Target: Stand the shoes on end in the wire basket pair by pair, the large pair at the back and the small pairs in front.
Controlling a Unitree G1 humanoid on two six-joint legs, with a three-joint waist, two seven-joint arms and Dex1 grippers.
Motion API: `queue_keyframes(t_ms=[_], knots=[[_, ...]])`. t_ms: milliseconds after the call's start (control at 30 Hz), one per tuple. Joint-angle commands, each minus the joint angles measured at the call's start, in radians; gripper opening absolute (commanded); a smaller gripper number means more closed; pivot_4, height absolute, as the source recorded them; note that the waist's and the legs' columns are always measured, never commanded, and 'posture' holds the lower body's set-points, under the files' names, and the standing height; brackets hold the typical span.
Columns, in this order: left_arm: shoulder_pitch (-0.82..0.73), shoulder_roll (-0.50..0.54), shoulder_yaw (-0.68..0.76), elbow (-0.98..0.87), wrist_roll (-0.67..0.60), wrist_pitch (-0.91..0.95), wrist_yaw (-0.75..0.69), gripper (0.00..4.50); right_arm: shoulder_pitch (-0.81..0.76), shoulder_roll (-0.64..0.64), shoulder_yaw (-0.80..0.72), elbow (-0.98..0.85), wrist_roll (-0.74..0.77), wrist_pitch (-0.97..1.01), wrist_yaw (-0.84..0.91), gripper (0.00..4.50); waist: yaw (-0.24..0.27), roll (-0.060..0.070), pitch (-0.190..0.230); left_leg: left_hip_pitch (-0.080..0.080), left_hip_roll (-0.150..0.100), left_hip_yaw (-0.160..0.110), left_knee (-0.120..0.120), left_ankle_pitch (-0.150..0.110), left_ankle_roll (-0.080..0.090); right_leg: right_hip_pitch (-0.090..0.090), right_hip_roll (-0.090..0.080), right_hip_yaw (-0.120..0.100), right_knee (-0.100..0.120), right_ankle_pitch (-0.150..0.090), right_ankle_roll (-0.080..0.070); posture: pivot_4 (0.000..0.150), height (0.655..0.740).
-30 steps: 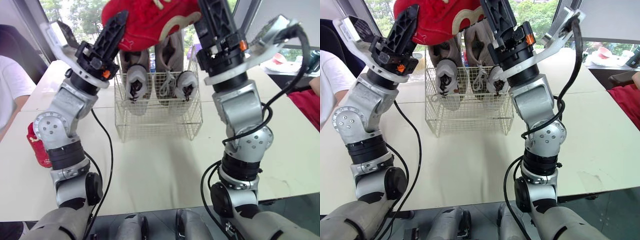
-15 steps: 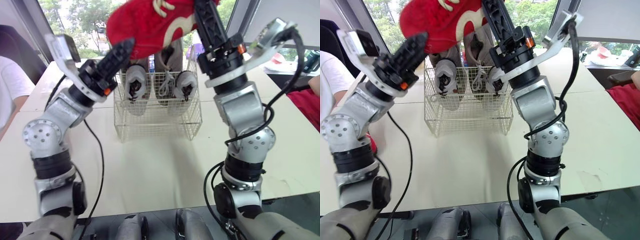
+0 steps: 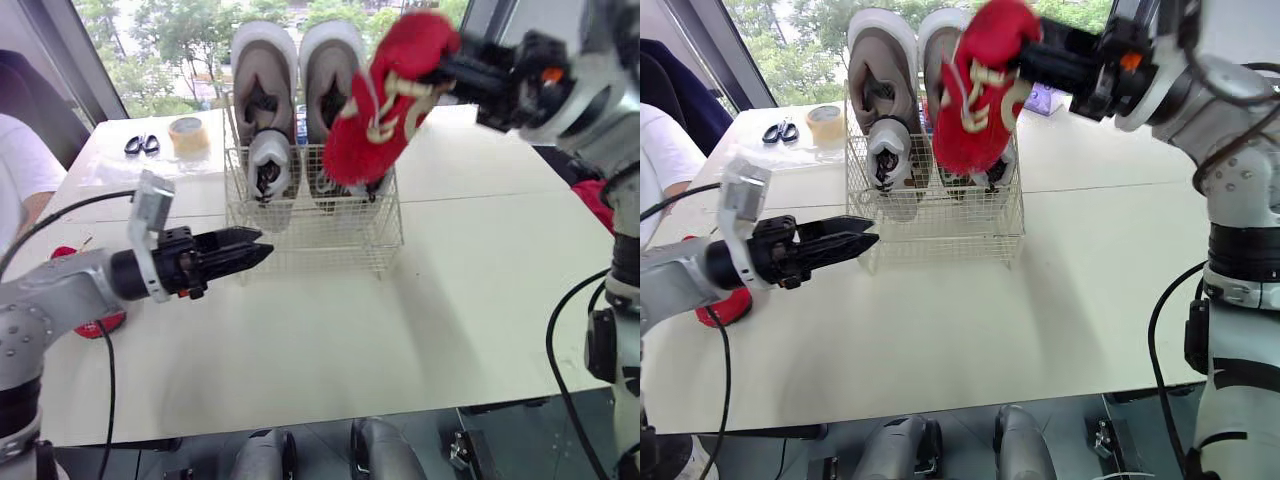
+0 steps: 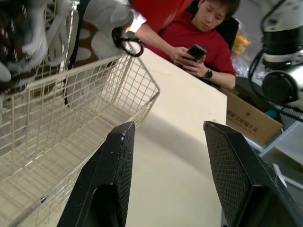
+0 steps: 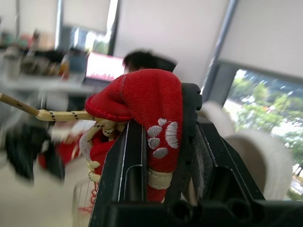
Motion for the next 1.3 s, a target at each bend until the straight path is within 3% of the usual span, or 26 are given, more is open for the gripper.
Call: queue_keyframes(t_ms=[33, 233, 667, 767, 900, 933, 1133, 1300], knots=[[-0.007, 0.026, 0.045, -0.020, -0.057, -0.004, 0.007, 2.32, -0.021, -0.003, 0.012, 0.033, -0.090, -0.069, 0.122, 0.98, 0.001, 0.000, 0.000, 0.000, 0.000, 0.000, 0.000, 0.000, 0.000, 0.000, 0.000, 0.000, 0.000, 0.000, 0.000, 0.150, 0.7400], [0.030, 0.050, 0.054, -0.026, -0.052, -0.009, 0.005, 2.32, 0.031, 0.017, 0.038, 0.074, -0.197, -0.133, 0.231, 0.98, 0.004, 0.000, 0.000, -0.001, -0.001, 0.001, 0.001, 0.001, -0.001, 0.000, -0.001, 0.000, -0.001, 0.002, 0.003, 0.150, 0.7400], [0.015, 0.075, 0.032, 0.004, -0.027, -0.007, -0.002, 2.32, 0.139, 0.146, 0.041, 0.235, -0.339, -0.287, 0.297, 0.98, 0.003, 0.000, 0.000, -0.001, -0.001, 0.000, 0.000, 0.005, -0.009, 0.000, -0.001, 0.000, 0.000, 0.002, 0.003, 0.150, 0.7400], [0.020, 0.076, 0.025, 0.004, -0.007, -0.009, -0.003, 2.37, 0.147, 0.152, 0.044, 0.269, -0.359, -0.295, 0.322, 2.12, 0.003, 0.000, 0.000, -0.001, -0.001, 0.000, 0.000, 0.005, -0.009, 0.000, -0.001, 0.000, 0.000, 0.002, 0.003, 0.150, 0.7400], [0.025, 0.071, 0.028, -0.002, -0.002, -0.009, -0.002, 2.37, 0.139, 0.148, 0.028, 0.265, -0.362, -0.274, 0.324, 4.22, 0.002, 0.000, 0.000, -0.001, -0.001, 0.000, 0.000, 0.005, -0.009, 0.000, -0.001, 0.000, 0.000, 0.002, 0.003, 0.150, 0.7400], [0.027, 0.072, 0.032, -0.003, -0.006, -0.007, -0.001, 2.37, 0.134, 0.142, 0.021, 0.254, -0.360, -0.262, 0.318, 4.43, 0.002, 0.000, 0.000, -0.001, -0.001, 0.000, 0.000, 0.005, -0.009, 0.000, -0.001, 0.000, 0.000, 0.002, 0.003, 0.150, 0.7400], [0.044, 0.096, 0.066, 0.011, -0.006, -0.004, -0.020, 2.37, 0.126, 0.079, -0.055, 0.057, -0.242, -0.051, 0.290, 4.43, 0.003, 0.000, 0.000, -0.001, -0.001, 0.000, 0.000, 0.005, -0.009, 0.000, -0.001, 0.000, 0.001, 0.002, 0.003, 0.150, 0.7400], [0.064, 0.144, 0.102, 0.062, 0.074, -0.023, -0.056, 2.37, 0.078, 0.044, -0.139, -0.095, -0.111, 0.122, 0.209, 4.43, 0.002, 0.000, 0.000, -0.001, -0.001, 0.000, 0.000, 0.005, -0.009, 0.000, -0.001, 0.000, 0.001, 0.001, 0.002, 0.150, 0.7400]])
